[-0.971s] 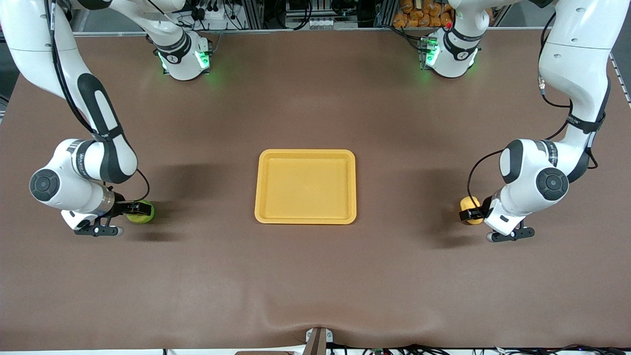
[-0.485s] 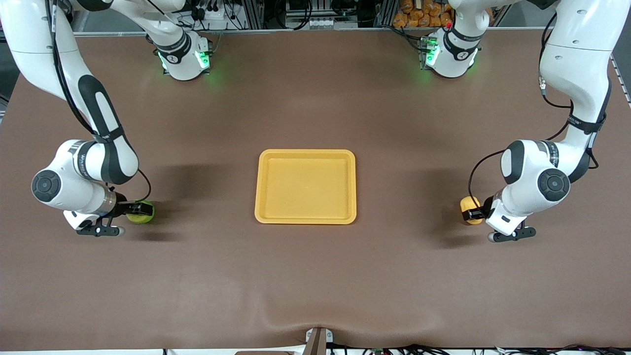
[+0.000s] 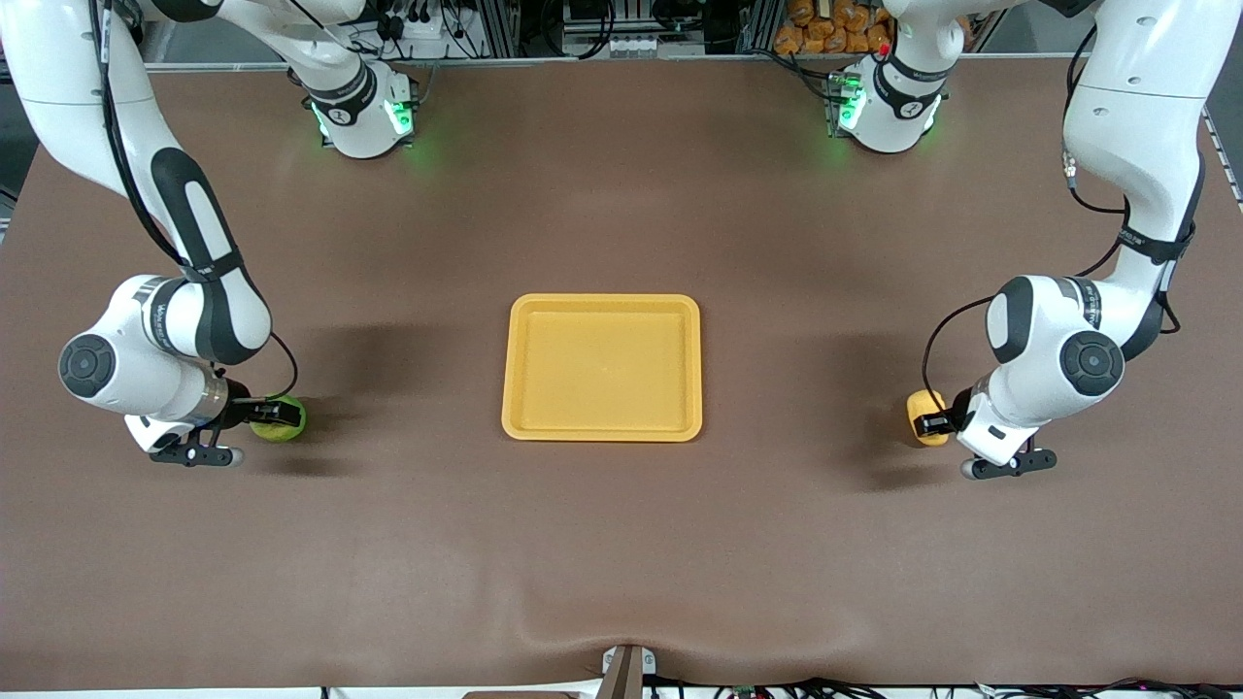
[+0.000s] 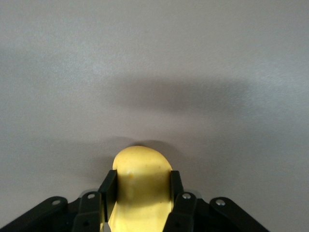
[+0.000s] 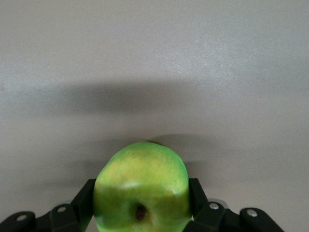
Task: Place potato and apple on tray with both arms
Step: 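Close the right gripper on the apple while the left gripper grasps the potato, then carry the apple with the right gripper while the left gripper carries the potato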
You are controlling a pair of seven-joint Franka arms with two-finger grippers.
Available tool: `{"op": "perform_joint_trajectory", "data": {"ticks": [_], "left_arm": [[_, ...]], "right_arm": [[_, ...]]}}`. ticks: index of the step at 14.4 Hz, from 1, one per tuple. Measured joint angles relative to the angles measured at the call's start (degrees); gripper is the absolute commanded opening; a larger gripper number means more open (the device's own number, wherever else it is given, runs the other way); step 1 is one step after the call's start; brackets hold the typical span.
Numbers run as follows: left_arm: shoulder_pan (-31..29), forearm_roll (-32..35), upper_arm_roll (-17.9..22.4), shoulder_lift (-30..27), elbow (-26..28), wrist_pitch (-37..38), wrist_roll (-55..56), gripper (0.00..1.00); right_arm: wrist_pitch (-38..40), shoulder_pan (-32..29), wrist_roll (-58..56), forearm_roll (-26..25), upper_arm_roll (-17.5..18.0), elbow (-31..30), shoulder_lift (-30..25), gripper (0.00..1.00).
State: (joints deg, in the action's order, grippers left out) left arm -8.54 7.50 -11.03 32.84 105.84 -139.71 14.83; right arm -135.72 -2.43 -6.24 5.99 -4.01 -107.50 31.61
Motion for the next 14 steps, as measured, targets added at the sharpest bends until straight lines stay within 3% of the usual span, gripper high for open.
{"op": "perform_joint_trajectory", "data": {"ticks": [4, 8, 14], "left_arm": [[0.4, 0.0, -0.6, -1.7, -0.7, 0.2, 0.0, 0.00], [2.4, 0.0, -0.7, -3.0, -1.8, 0.8, 0.0, 0.00], [7.0, 0.0, -1.4, -3.7, -8.3, 10.5, 0.0, 0.00]], "right_arm": [[4.5, 0.4, -0.1, 0.0, 0.3, 2.1, -0.9, 0.00], [9.9, 2.5, -1.0, 0.0, 0.6, 3.3, -5.1, 0.00], [16.9, 4.9, -7.1, 0.0, 1.6, 4.3, -9.6, 0.00]]}}
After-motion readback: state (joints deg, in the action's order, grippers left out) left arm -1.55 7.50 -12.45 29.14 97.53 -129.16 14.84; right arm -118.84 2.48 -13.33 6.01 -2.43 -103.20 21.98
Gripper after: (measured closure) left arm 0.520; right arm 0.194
